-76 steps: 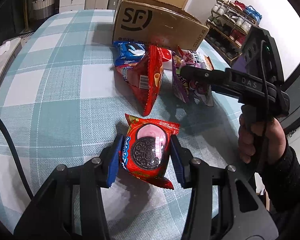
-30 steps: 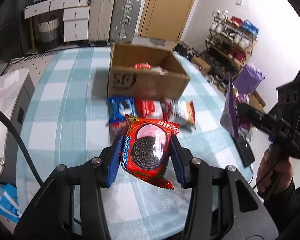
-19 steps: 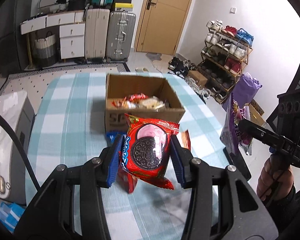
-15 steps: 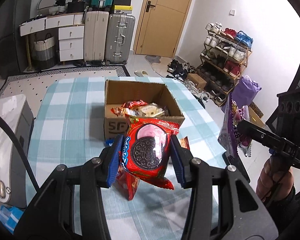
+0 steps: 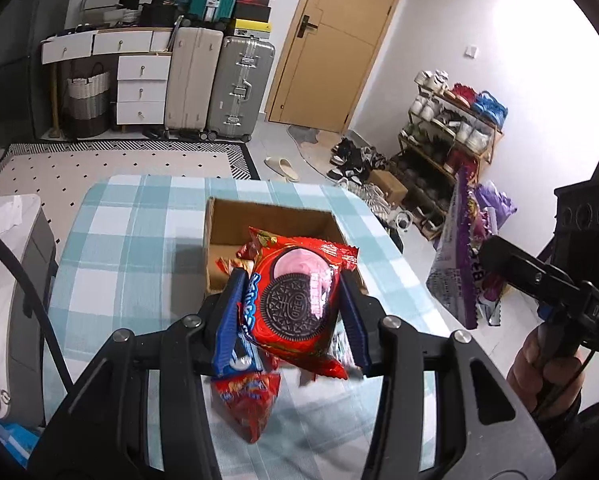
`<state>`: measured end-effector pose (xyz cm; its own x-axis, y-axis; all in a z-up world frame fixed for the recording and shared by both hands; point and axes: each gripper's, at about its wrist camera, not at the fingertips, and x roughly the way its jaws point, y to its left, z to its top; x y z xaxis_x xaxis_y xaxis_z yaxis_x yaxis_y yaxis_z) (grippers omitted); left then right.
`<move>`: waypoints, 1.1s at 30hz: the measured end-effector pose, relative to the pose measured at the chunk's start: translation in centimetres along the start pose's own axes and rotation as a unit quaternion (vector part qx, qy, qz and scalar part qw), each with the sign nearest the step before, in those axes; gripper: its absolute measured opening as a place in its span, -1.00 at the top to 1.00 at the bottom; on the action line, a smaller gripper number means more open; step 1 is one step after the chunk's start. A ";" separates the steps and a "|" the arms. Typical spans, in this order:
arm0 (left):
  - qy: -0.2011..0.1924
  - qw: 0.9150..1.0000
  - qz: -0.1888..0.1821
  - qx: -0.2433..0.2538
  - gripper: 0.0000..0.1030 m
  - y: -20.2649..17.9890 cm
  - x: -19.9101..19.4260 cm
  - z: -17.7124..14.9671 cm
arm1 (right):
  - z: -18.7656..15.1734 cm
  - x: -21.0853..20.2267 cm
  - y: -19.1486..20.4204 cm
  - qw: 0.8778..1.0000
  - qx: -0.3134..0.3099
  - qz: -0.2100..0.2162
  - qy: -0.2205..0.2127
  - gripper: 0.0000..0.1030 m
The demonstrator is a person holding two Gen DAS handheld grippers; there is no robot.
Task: Organize snacks
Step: 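Carry the Oreo pack with the left gripper while the right carries the purple bag to the box, then open both grippers to drop the Oreo pack and purple bag into the box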
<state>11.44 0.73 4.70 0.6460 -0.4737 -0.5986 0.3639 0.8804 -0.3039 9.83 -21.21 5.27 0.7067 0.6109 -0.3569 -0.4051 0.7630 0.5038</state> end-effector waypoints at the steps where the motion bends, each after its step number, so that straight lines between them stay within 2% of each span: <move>1: -0.001 1.000 0.003 -0.001 0.17 0.1 0.1 0.5 | 0.6 0.3 0.0 1.000 0.000 0.003 -0.001 -0.11; 8: -0.002 1.000 0.015 0.006 0.17 0.1 2.0 4.3 | 4.2 1.5 -0.4 1.000 -0.004 -0.002 -0.006 -0.11; 11: 0.001 1.000 0.018 0.012 0.17 -0.2 3.0 5.9 | 5.9 2.3 -0.7 1.000 -0.016 -0.017 -0.006 -0.11; 19: 0.022 0.999 0.036 0.021 0.17 -0.3 7.4 9.5 | 8.4 5.8 -3.1 0.999 -0.011 -0.039 0.012 -0.11; 24: 0.061 0.998 0.030 -0.007 0.17 1.2 11.9 9.8 | 8.5 9.0 -5.0 0.997 -0.016 -0.066 0.034 -0.11; 33: 0.097 0.995 0.038 -0.007 0.17 2.8 17.7 8.2 | 6.4 13.6 -8.8 0.993 -0.010 -0.086 0.075 -0.11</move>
<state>29.41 -5.33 -0.66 0.5292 -0.3936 -0.7517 0.3089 0.9145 -0.2614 26.70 -21.00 1.05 0.6726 0.4950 -0.5501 -0.2980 0.8616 0.4109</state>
